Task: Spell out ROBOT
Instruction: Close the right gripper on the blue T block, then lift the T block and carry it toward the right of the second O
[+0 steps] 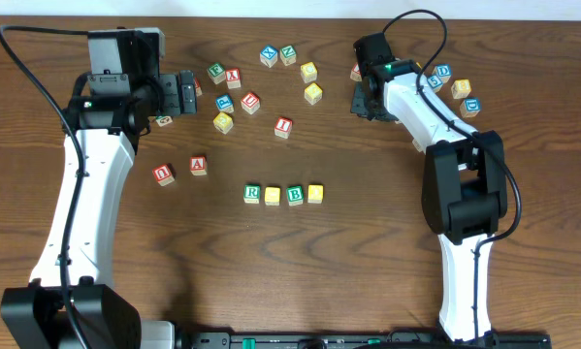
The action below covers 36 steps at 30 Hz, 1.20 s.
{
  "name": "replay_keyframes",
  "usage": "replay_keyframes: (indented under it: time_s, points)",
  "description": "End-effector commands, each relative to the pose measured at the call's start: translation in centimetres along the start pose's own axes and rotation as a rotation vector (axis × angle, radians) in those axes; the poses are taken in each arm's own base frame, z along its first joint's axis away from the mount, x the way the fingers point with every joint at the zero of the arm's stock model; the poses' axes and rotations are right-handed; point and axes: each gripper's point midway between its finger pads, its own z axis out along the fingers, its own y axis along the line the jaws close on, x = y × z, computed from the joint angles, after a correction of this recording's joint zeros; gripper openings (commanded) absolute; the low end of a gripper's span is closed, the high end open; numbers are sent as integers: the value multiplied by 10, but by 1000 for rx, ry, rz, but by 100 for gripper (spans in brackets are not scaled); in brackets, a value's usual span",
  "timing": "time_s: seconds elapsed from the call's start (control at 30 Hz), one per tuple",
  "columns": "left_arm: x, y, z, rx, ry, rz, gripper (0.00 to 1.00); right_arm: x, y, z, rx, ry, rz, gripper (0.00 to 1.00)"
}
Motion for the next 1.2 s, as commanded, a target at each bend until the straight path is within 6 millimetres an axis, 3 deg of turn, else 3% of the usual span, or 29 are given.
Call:
replay_keyframes:
  time_s: [0.0,0.3,0.63,0.97,1.17]
  points:
    - [-8,-3,-9,12,-28,7,98,-10,9,-11,-8,-40,-18,25]
    - [-8,-3,-9,12,-28,7,98,-12,9,-14,-9,-42,-30,24]
    - [-8,-3,-9,12,-28,7,98,-35,11,-45,-20,-98,-28,21]
    - [-8,-2,-9,12,-28,7,98,-55,7,-119,-16,-219,-24,21]
    - [-8,-3,-9,12,-28,7,98,-50,15,-172,-40,-277,-49,22]
